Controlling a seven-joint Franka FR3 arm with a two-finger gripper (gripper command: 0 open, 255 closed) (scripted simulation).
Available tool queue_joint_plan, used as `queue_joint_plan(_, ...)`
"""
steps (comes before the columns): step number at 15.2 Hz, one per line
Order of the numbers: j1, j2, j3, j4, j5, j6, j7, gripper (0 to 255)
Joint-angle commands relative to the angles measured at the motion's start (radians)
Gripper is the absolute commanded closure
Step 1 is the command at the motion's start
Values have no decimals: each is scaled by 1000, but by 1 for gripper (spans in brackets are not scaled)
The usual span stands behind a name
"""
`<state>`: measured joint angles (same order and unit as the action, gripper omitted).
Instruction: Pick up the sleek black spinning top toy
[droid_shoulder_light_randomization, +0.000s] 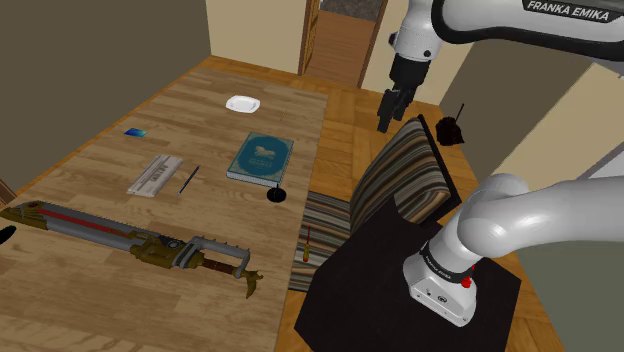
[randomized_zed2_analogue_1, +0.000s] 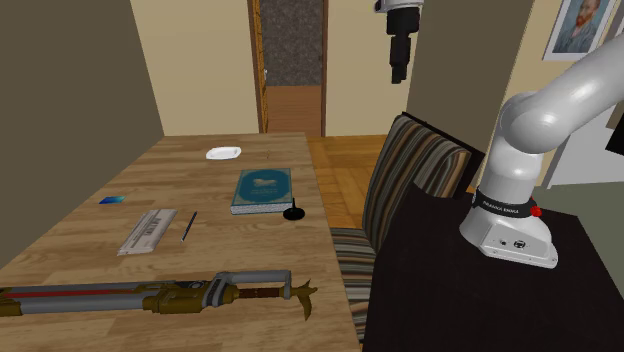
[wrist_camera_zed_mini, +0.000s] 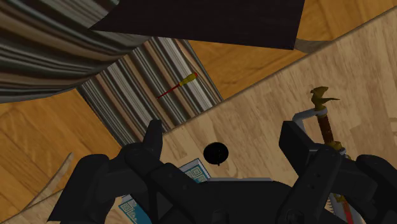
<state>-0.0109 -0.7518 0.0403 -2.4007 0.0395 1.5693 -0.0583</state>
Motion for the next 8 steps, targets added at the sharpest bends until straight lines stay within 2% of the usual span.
queue_joint_plan(1,0,0,0,0,0,0,0,0)
queue_joint_plan(8,0,217,-11,-29,41,218,-8,0)
